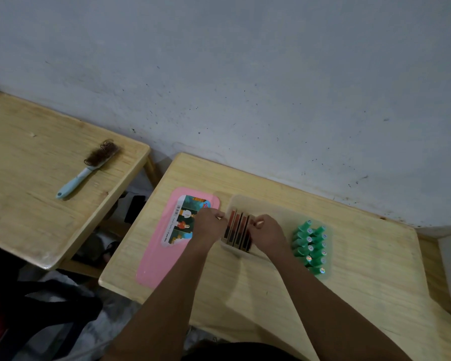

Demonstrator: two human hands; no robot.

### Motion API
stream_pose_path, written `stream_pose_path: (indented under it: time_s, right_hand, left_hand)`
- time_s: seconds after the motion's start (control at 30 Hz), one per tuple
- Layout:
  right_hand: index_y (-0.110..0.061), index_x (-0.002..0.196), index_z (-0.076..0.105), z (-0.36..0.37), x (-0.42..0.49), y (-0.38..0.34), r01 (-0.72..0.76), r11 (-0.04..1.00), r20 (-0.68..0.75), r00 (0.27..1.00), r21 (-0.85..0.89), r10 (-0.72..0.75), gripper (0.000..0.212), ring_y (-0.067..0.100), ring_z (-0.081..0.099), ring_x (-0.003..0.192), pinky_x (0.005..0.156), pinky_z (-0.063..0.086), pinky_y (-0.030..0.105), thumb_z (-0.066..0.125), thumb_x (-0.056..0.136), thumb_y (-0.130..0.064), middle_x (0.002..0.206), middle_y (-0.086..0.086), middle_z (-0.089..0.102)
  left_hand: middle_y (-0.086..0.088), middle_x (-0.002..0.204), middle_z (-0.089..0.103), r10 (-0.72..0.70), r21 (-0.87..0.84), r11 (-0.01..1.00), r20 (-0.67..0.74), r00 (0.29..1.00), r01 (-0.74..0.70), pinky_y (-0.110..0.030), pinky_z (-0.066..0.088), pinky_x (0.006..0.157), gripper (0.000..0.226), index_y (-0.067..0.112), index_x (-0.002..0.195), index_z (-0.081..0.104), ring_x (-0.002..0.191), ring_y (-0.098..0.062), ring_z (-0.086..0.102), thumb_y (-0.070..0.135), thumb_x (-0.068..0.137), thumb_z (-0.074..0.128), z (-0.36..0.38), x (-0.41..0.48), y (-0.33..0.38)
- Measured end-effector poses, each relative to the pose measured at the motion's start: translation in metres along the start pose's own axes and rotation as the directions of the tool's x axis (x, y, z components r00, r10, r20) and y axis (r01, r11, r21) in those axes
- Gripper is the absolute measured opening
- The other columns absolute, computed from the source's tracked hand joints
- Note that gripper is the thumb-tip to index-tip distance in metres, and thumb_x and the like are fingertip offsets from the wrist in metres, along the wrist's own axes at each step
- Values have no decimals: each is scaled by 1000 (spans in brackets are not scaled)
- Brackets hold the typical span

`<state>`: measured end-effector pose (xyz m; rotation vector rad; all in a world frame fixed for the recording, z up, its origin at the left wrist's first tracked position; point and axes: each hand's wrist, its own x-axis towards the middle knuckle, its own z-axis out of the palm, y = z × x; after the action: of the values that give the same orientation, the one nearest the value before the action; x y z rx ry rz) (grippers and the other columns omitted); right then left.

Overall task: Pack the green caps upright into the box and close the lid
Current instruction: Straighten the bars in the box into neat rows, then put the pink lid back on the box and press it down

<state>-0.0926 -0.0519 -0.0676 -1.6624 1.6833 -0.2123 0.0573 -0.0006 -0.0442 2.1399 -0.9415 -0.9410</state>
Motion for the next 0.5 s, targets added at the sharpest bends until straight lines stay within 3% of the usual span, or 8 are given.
stream_pose_path:
  time_s: [0.1,0.2,0.37,0.43,0.5]
  right_hand:
    - [-23,91,60,9,-3,1,-4,996,18,1000,87,2,3,18,64,94,80,47,27,62,90,-23,104,3,70]
    - [-26,90,62,13,-4,-2,-4,993,28,1000,120,1,4,18,64,94,86,53,37,65,89,-24,98,-1,69]
    - [-19,107,69,1,-10,3,87,994,50,995,66,-90,17,20,63,93,85,50,34,64,91,-25,98,-2,66]
    - [-23,108,69,-5,-13,8,105,992,12,994,68,-106,18,17,63,93,84,50,33,61,92,-28,98,-5,65]
    - [-25,104,70,-9,-16,10,155,986,0,988,56,-155,17,16,63,92,82,48,30,62,91,-32,99,-4,67]
  left_hand:
    - [-12,114,70,23,29,999,-17,1000,-23,-30,49,95,26,5,110,70,106,-23,65,14,88,60,1,0,1]
    - [-11,116,70,22,48,999,-29,999,-20,-29,48,93,26,6,110,70,107,-22,65,14,88,61,3,1,0]
    - [-9,116,69,40,56,998,-26,999,-38,-27,47,86,32,10,115,67,103,-20,64,27,90,60,1,-2,-8]
    - [-8,117,65,19,35,999,-136,990,-14,-27,47,84,43,13,120,64,105,-20,60,43,89,57,-4,-7,-21]
    - [-15,128,55,-19,159,985,-308,951,72,-39,49,93,55,14,126,55,118,-28,51,54,87,52,-14,-11,-40]
